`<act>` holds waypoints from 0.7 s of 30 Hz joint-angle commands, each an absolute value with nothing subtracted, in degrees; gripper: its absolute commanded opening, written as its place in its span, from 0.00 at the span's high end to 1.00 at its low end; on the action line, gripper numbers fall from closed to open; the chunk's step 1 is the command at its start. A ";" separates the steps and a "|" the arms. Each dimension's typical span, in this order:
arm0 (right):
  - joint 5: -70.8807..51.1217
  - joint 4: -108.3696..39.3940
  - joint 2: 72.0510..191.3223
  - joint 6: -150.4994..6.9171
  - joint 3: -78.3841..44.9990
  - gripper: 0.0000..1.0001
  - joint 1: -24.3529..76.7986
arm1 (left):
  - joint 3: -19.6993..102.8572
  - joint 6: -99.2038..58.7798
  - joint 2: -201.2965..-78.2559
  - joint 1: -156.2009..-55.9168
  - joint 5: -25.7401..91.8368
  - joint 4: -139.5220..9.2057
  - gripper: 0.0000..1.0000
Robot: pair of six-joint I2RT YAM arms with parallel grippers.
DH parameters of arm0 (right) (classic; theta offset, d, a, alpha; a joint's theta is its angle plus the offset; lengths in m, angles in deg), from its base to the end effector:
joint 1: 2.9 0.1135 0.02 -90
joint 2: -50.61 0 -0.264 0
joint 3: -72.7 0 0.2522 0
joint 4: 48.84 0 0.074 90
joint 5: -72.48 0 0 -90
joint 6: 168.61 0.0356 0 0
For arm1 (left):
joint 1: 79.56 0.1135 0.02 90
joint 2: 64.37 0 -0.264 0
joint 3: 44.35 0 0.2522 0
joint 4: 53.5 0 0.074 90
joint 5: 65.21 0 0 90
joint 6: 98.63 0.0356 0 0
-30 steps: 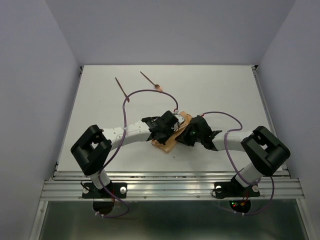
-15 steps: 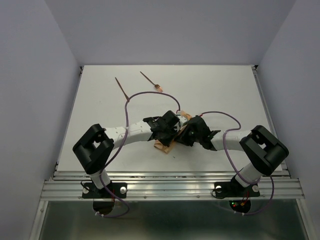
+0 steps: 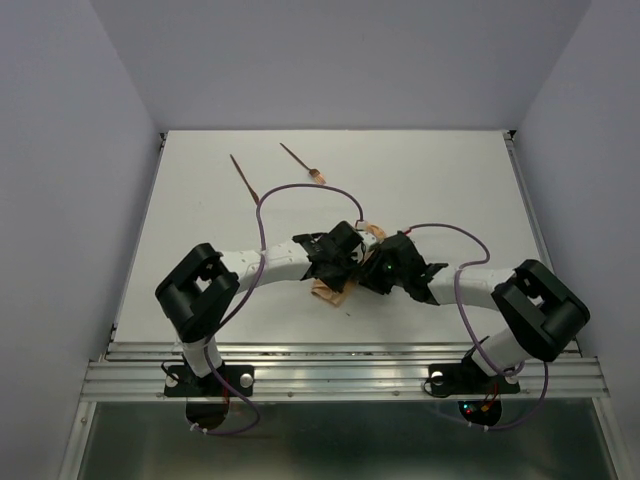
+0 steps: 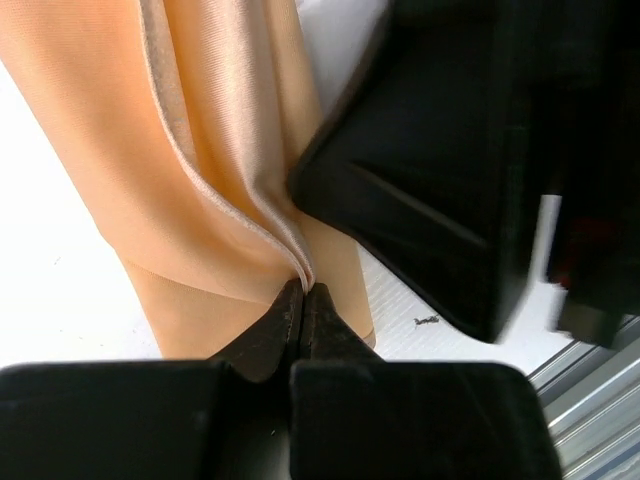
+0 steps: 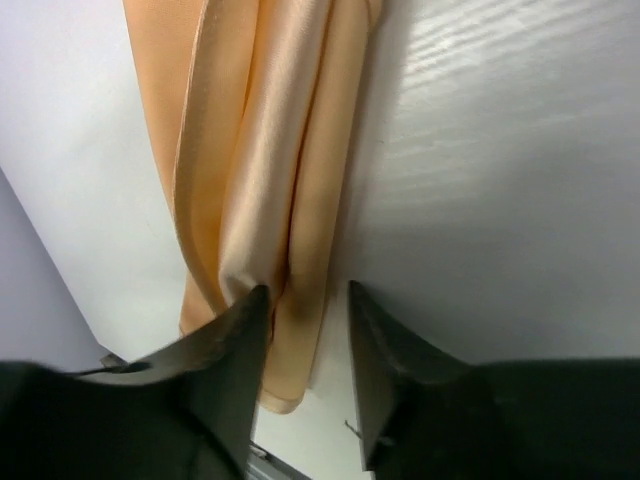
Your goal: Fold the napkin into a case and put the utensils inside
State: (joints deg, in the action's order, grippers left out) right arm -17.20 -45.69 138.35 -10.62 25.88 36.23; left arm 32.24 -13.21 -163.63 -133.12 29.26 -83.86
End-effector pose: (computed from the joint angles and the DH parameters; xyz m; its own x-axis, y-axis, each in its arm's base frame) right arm 0.2162 0.1762 0.1359 -0.7902 0.5523 -0.2657 0.2625 0.6967 0.6676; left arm 0.2122 -0.2921 0.1894 -0.5393 0.5964 -0.5945 0.7893 0.6040 -0.1101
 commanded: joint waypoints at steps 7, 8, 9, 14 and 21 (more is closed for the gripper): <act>-21.74 -41.76 127.69 -9.96 29.32 0.30 36.91 | 32.17 -13.99 -161.84 -132.73 33.57 -79.66 1.00; -21.91 -42.02 127.42 -9.79 29.50 0.30 36.91 | 31.90 -13.91 -161.75 -132.73 34.10 -79.31 1.00; -21.91 -42.11 127.42 -9.87 29.32 0.29 36.91 | 31.29 -13.91 -161.58 -132.65 34.63 -79.04 1.00; -21.21 -42.73 129.26 -10.14 28.09 0.21 36.91 | 29.44 -13.90 -160.61 -132.38 36.91 -76.85 1.00; -19.81 -44.57 132.43 -9.53 27.48 0.18 36.91 | 28.03 -14.35 -160.35 -132.21 38.58 -74.47 1.00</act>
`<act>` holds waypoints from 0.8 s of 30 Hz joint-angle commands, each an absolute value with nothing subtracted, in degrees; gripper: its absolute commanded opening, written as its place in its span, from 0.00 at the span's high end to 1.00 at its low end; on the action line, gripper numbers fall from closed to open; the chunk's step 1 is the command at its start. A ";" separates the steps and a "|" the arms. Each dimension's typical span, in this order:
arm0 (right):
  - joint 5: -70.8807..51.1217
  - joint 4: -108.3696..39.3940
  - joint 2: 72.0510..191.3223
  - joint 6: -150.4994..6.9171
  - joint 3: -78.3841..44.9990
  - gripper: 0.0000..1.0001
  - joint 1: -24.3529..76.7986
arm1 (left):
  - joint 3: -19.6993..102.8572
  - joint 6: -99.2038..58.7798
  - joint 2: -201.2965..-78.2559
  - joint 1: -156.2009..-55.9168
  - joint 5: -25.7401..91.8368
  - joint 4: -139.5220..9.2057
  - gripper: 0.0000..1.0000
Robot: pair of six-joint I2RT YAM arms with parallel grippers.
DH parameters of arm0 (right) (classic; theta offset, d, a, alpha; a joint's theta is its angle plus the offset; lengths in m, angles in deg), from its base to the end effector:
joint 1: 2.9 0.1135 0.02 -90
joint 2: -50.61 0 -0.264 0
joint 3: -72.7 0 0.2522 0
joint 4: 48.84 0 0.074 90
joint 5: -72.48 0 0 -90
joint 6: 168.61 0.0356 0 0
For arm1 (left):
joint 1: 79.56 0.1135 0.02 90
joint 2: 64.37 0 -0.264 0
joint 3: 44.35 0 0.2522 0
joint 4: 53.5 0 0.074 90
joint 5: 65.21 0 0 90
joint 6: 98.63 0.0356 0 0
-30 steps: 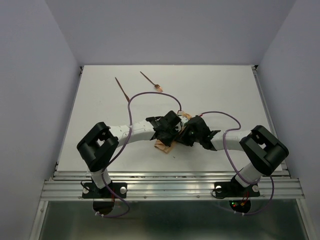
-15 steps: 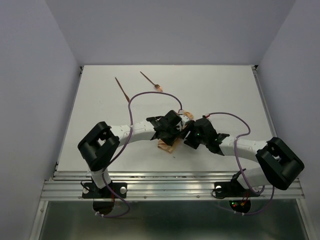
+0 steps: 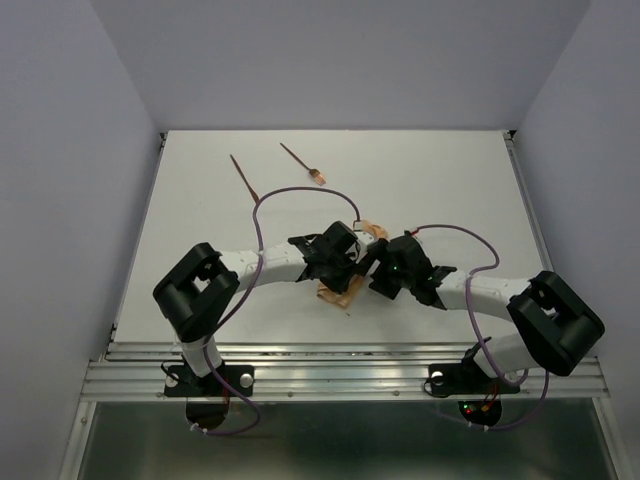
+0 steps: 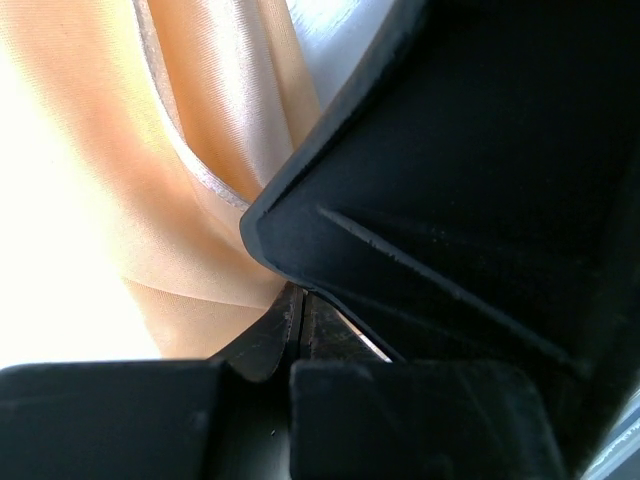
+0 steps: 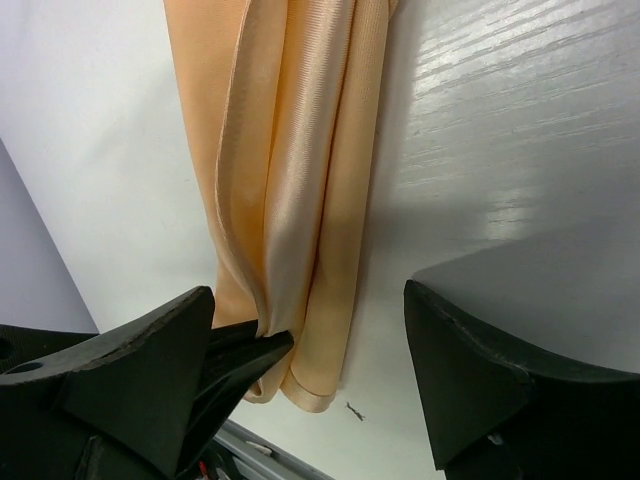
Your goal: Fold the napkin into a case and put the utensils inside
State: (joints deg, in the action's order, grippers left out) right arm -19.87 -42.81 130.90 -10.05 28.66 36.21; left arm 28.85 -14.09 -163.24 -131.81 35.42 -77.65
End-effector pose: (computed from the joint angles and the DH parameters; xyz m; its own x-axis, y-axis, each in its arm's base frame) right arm 0.2026 0.1628 0.1509 -0.7556 0.5843 -0.2961 0.2641 0.6854 0.6786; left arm 0.2142 -0.2874 0.1818 -0.5465 0.5531 -0.6289 0.8016 0.5628 -0.2017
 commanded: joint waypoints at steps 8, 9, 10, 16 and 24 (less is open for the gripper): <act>-19.11 -46.59 136.56 -9.52 26.69 0.23 36.91 | 28.21 -14.34 -159.56 -132.12 39.82 -73.59 1.00; -18.93 -47.03 137.00 -9.26 26.77 0.24 36.91 | 28.12 -14.43 -159.47 -132.03 39.90 -73.50 1.00; -18.75 -47.30 137.87 -9.09 26.77 0.26 36.91 | 28.03 -14.52 -159.21 -132.03 39.90 -73.33 1.00; -18.22 -49.49 139.55 -8.03 27.74 0.36 36.91 | 26.80 -16.01 -157.98 -131.42 40.34 -72.10 1.00; -18.49 -49.76 139.82 -7.68 27.83 0.44 36.91 | 26.19 -17.60 -158.24 -131.15 41.14 -70.78 1.00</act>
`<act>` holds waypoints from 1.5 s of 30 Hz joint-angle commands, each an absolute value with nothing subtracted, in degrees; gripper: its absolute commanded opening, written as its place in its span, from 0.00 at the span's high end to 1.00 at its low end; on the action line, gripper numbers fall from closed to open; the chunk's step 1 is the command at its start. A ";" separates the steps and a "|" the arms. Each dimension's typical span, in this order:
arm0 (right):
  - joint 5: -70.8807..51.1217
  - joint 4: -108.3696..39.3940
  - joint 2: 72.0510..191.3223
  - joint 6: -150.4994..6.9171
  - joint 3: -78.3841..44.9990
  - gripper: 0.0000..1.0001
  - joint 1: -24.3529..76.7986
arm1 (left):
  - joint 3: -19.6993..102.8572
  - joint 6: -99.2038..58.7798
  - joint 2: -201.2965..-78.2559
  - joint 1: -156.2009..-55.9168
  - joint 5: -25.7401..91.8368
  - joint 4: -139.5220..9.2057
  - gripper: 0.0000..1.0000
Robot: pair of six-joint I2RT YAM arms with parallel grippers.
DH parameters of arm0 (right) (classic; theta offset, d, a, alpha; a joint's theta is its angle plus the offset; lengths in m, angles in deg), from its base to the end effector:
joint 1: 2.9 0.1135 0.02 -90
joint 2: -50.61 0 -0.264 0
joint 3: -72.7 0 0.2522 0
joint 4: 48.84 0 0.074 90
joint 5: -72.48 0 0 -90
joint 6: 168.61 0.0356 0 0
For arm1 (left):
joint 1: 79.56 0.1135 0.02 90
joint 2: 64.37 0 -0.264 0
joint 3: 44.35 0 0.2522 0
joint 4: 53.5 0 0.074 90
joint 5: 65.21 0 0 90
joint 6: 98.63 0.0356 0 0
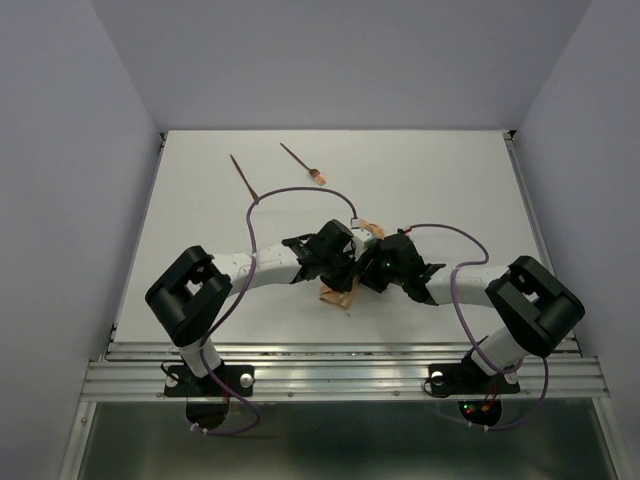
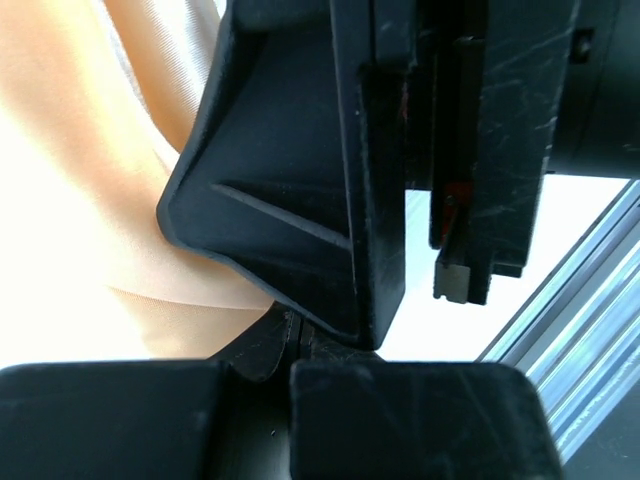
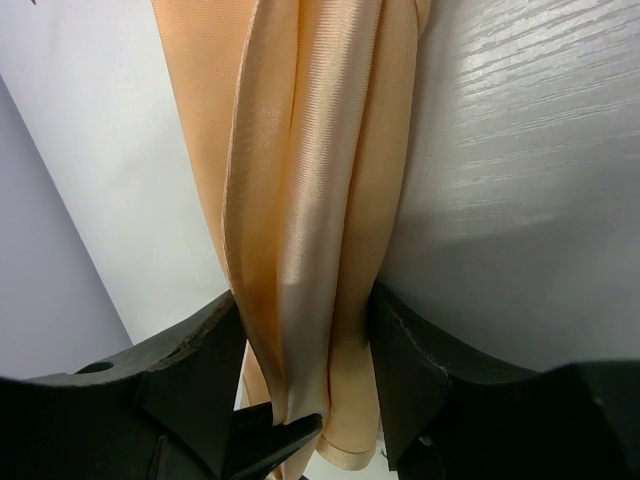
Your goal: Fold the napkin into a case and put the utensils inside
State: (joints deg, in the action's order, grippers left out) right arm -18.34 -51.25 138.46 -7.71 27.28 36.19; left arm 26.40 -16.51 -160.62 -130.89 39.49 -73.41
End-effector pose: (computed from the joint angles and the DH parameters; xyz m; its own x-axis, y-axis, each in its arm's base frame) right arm 0.2178 0.1763 0.1367 -0.7510 0.6072 -0.2593 0.2681 0.6394 0.7206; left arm 0.2132 -0.2809 0.1901 -0.5596 0.4870 -0.6706 0.7973 0.5371 -0.2753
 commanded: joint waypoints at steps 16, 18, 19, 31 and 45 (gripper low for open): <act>-16.05 -48.97 141.04 -12.68 26.52 0.99 36.30 | 28.29 -19.53 -153.51 -131.15 39.47 -75.07 0.28; -14.63 -49.06 141.75 -13.91 25.99 0.99 35.77 | 28.56 -20.14 -151.30 -131.15 38.94 -75.78 0.13; -13.75 -49.06 141.84 -15.31 25.90 0.99 35.77 | 28.47 -20.58 -150.25 -131.15 38.33 -76.14 0.08; -11.37 -47.30 143.42 -18.93 23.61 0.99 35.24 | 18.20 -26.56 -143.74 -127.37 44.98 -68.86 0.43; -10.59 -45.01 142.46 -20.51 23.26 0.84 34.19 | 10.37 -30.78 -149.62 -127.37 55.37 -57.86 1.00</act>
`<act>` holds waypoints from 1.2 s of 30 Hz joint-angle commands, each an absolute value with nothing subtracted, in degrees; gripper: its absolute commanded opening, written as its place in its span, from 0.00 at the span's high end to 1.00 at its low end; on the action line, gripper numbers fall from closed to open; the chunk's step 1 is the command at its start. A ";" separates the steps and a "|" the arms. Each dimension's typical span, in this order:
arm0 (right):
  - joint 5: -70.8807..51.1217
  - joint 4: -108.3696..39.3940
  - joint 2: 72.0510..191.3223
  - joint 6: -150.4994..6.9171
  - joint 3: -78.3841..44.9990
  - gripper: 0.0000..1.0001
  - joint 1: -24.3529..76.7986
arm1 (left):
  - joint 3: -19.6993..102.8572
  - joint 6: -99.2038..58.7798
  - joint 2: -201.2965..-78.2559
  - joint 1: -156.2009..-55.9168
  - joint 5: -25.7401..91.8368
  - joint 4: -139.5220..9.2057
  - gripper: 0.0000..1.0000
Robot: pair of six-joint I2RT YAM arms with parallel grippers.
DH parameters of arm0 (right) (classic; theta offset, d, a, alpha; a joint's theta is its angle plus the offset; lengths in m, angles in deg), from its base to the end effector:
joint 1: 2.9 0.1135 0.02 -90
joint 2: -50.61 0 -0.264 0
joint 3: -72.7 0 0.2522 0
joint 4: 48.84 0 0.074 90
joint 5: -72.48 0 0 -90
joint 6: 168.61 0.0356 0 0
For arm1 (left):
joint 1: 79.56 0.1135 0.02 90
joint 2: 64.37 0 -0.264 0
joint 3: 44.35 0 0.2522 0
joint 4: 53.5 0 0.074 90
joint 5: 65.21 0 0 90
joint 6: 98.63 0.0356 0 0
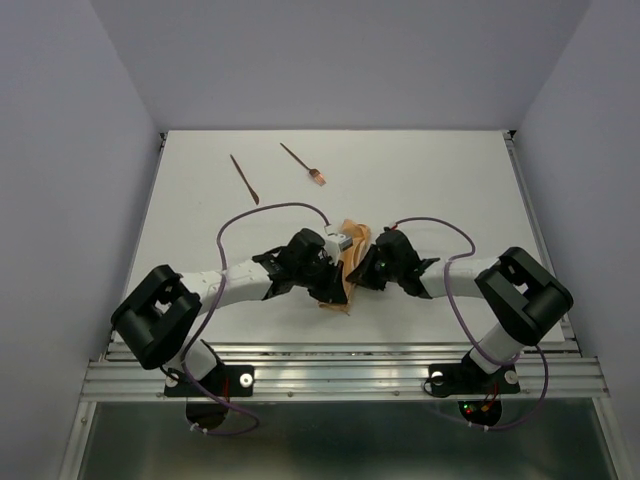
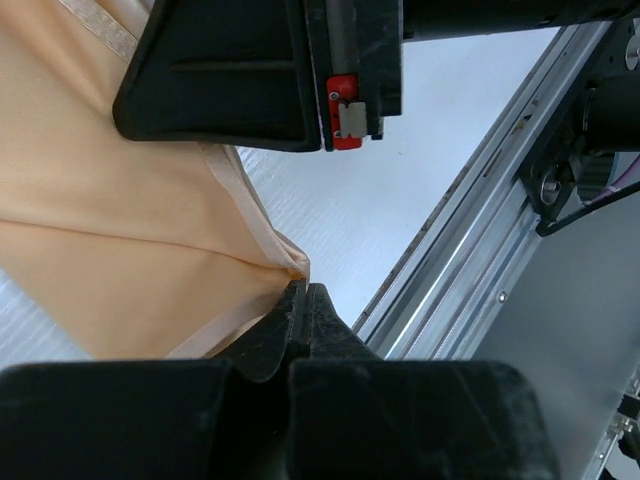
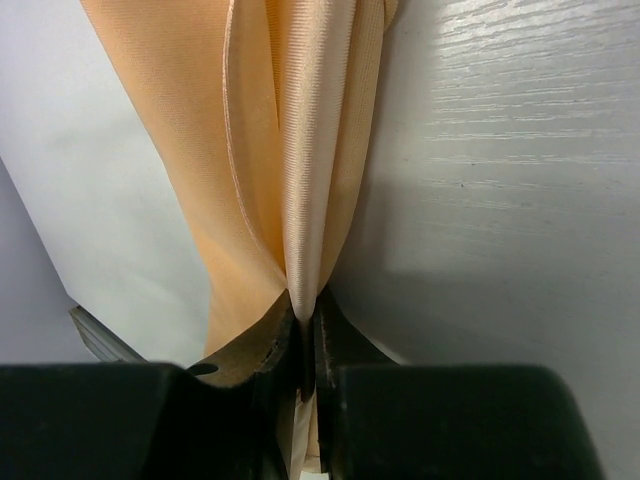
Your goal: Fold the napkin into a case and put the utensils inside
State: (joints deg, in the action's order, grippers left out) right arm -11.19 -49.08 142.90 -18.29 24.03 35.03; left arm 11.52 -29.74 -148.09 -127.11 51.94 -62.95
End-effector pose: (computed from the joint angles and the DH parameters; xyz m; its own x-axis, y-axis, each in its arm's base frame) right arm 0.2284 0.1830 0.1282 -0.8540 0.4293 -0.2941 0.1369 0.7306 0.6690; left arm 0.1893 -0.2310 0.1941 -0.7063 0.2973 -0.6425 0.6938 0.4714 -0.5445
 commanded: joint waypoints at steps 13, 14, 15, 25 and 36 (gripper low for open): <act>-5.84 -43.08 138.41 -22.36 25.19 0.52 33.57 | 9.75 -31.13 -151.91 -127.28 53.62 -54.70 1.00; -5.57 -43.26 137.97 -22.44 25.45 0.52 33.57 | 9.75 -31.13 -152.17 -127.20 53.62 -54.43 1.00; -5.22 -43.52 137.97 -22.44 25.72 0.52 33.57 | 9.75 -31.13 -152.35 -127.20 53.35 -54.34 1.00; 0.58 -50.64 138.41 -20.95 29.15 0.55 33.57 | 9.49 -30.43 -153.14 -127.20 52.65 -53.99 1.00; -1.43 -52.05 141.83 -18.84 29.06 0.84 34.10 | 10.55 -31.31 -147.96 -125.54 54.93 -54.96 1.00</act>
State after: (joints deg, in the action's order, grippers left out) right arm 0.22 -51.01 140.69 -19.54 28.11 33.87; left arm 9.18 -31.55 -153.03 -127.09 53.06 -56.10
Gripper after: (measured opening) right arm 0.192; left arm 0.019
